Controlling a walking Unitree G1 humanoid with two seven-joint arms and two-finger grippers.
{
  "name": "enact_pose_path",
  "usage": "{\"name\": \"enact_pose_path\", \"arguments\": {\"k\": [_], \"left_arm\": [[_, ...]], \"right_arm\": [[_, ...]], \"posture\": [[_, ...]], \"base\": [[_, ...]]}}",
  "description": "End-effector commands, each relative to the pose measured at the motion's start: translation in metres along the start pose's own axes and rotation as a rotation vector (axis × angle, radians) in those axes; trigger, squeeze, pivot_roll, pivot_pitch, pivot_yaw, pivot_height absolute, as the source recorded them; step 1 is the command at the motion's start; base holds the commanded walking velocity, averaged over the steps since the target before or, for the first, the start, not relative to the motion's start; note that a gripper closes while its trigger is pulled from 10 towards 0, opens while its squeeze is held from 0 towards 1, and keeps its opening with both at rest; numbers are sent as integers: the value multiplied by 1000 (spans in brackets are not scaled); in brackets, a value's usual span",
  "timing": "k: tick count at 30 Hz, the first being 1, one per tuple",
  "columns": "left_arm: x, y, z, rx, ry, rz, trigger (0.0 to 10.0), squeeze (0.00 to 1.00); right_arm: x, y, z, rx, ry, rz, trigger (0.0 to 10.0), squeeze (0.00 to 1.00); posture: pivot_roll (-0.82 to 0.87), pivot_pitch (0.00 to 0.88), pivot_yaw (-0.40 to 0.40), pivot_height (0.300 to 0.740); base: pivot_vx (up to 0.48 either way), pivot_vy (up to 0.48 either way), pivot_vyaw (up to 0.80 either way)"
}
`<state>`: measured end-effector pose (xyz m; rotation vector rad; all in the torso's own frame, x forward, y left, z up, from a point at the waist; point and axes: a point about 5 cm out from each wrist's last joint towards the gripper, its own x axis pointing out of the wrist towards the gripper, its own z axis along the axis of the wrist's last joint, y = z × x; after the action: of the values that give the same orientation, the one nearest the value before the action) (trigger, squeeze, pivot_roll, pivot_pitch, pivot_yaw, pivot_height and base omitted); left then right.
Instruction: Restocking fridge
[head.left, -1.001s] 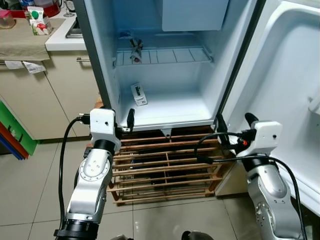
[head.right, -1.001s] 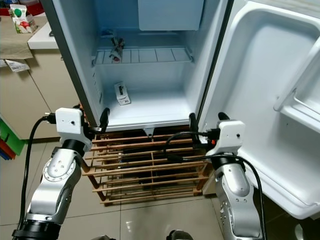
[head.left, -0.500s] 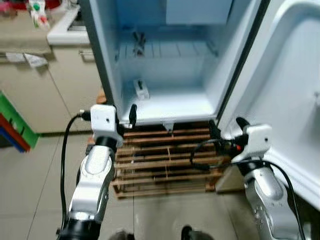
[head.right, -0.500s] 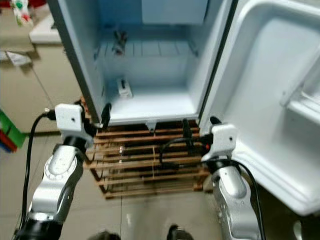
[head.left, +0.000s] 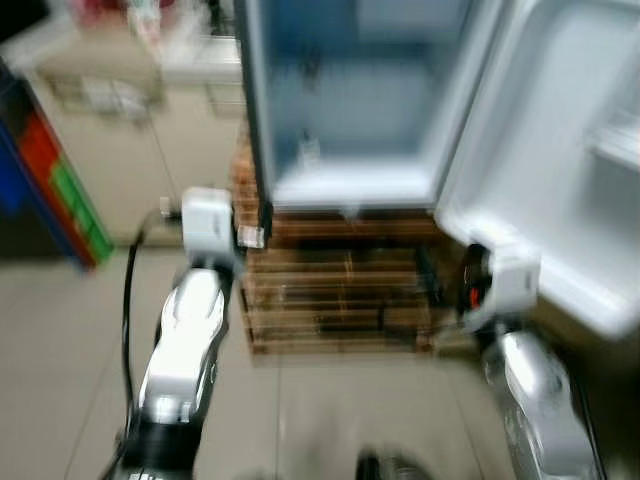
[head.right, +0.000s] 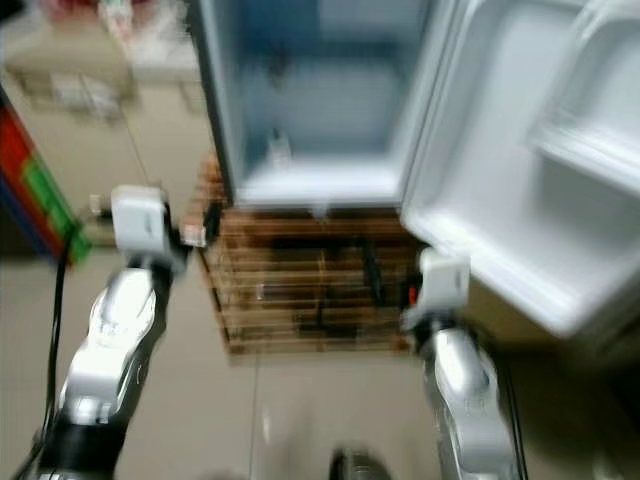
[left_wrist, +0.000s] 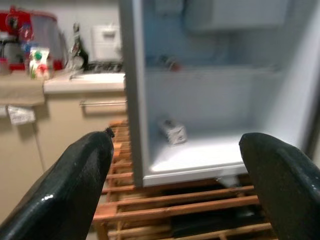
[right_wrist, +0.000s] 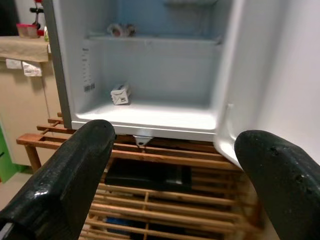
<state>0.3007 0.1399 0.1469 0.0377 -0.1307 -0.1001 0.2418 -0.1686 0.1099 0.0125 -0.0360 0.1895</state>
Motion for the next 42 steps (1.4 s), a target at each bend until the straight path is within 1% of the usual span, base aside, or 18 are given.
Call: {"name": "enact_pose_path", "arguments": {"k": [1, 7, 22, 30, 32, 34, 36, 37, 38, 39, 40, 42], "left_arm": [[2, -2, 1, -14, -5, -17, 10000, 0], [3, -3, 1, -27, -6, -17, 10000, 0], [7, -5, -1, -40, -4, -22, 10000, 0], [7, -6, -2, -45, -1, -15, 10000, 0], [8, -3, -4, -70, 8, -1, 10000, 0], [8, 0, -8, -65, 22, 10, 10000, 0], [8, 0, -8, -65, 22, 10, 10000, 0], [7, 3, -13, -63, 45, 23, 10000, 0], [7, 5, -18, -68, 71, 35, 10000, 0], [6, 6, -21, -71, 89, 43, 10000, 0], [6, 9, -29, -83, 127, 60, 10000, 0], [5, 14, -39, -94, 186, 89, 10000, 0]], "right_arm": [[3, 0, 7, -22, -26, 4, 10000, 153], [1, 1, 6, -24, -22, 1, 10000, 153], [1, 2, 3, -32, -17, 8, 10000, 153], [-6, 1, -1, -42, -1, 15, 10000, 157], [-16, 1, -9, -63, 41, 57, 10000, 157], [-34, 0, -21, -64, 110, 91, 10000, 157], [-34, 0, -21, -64, 110, 91, 10000, 157], [-50, -1, -34, -75, 174, 112, 10000, 157], [-59, -5, -44, -75, 230, 118, 10000, 153], [-66, -7, -51, -75, 266, 121, 10000, 153], [-73, -12, -63, -85, 339, 129, 10000, 149], [-82, -19, -78, -106, 427, 140, 10000, 149]], "posture": [[-143, 0, 37, 740], [-151, 0, 43, 740], [-150, 0, 45, 740], [-162, 0, 50, 740], [-162, 0, 46, 740], [-162, 0, 46, 740], [-162, 0, 46, 740], [-165, 0, 42, 740], [-171, 0, 41, 740], [-171, 0, 41, 740], [-180, 0, 42, 740], [-180, 0, 42, 740]], "base": [[0, -401, 0], [0, -418, 0], [267, -396, 0], [271, -392, 0], [0, 0, 0], [0, 0, 0], [0, 0, 0], [0, 0, 0], [0, 0, 0], [0, 0, 0], [0, 0, 0], [0, 0, 0]]}}
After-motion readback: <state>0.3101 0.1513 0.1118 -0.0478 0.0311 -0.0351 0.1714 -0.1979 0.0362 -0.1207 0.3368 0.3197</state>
